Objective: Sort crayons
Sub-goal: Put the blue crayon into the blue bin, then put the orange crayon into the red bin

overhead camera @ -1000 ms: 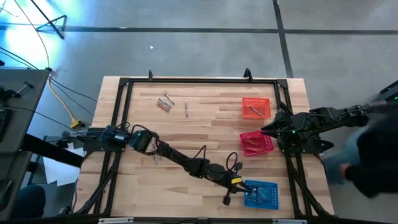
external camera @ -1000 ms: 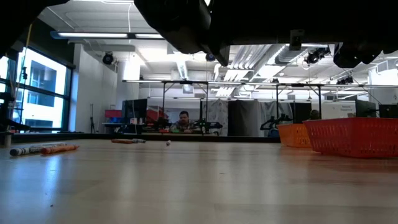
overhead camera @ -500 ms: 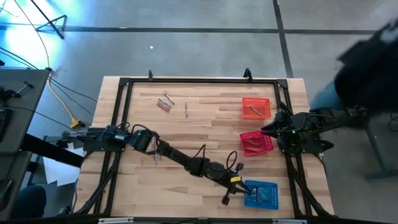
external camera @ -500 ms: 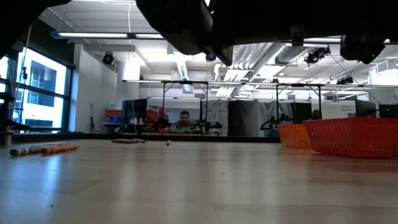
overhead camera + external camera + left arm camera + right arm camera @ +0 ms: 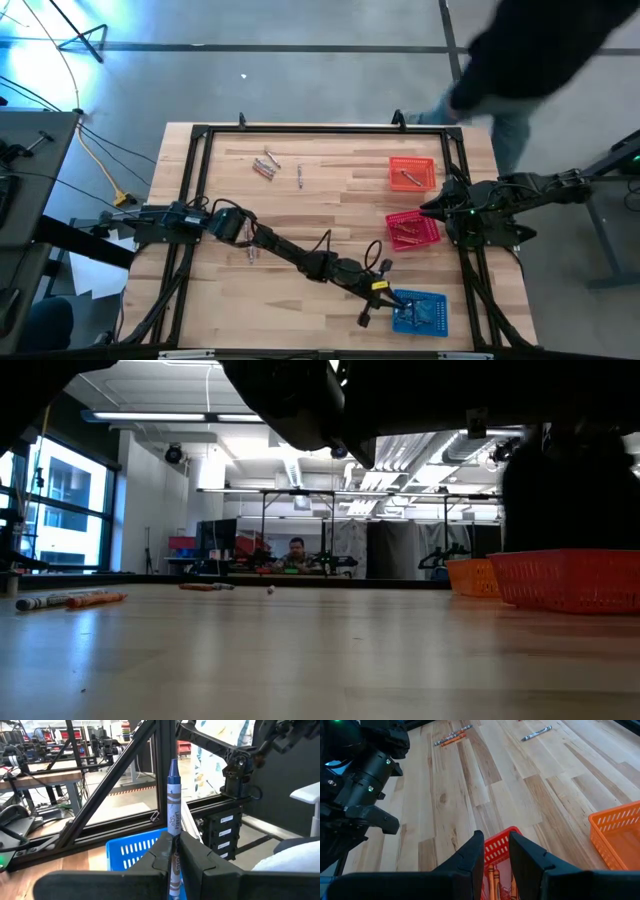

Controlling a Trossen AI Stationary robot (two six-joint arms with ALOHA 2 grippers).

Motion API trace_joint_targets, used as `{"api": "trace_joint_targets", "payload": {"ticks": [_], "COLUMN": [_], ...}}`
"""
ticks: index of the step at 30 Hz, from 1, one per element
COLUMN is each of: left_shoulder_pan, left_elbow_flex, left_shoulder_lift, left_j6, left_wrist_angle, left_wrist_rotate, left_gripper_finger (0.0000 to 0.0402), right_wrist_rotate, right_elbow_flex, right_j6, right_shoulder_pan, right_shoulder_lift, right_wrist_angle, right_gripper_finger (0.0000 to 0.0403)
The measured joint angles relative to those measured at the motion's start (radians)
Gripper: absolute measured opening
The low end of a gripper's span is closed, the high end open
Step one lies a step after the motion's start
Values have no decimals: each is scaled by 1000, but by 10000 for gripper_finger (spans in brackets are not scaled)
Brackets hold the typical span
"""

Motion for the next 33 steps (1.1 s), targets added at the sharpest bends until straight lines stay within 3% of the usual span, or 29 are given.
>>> {"api": "trace_joint_targets", "payload": {"ticks": [25,28,33], "left_shoulder_pan": [25,18,-3], "left_elbow_flex": [0,0,0], "left_shoulder_lift": [0,-3,-27], "left_j6": [-17,-40,-61], "left_wrist_angle": [0,-17,-118], "left_wrist_rotate": [38,-24,-220], "left_gripper_finger": [81,81,81], "right_wrist_rotate": [0,0,0], "right_elbow_flex": [0,0,0], "right_j6": [0,0,0], "right_shoulder_pan": [0,0,0], "right_shoulder_lift": [0,0,0], "right_wrist_angle": [0,0,0], "right_gripper_finger": [84,84,84]}}
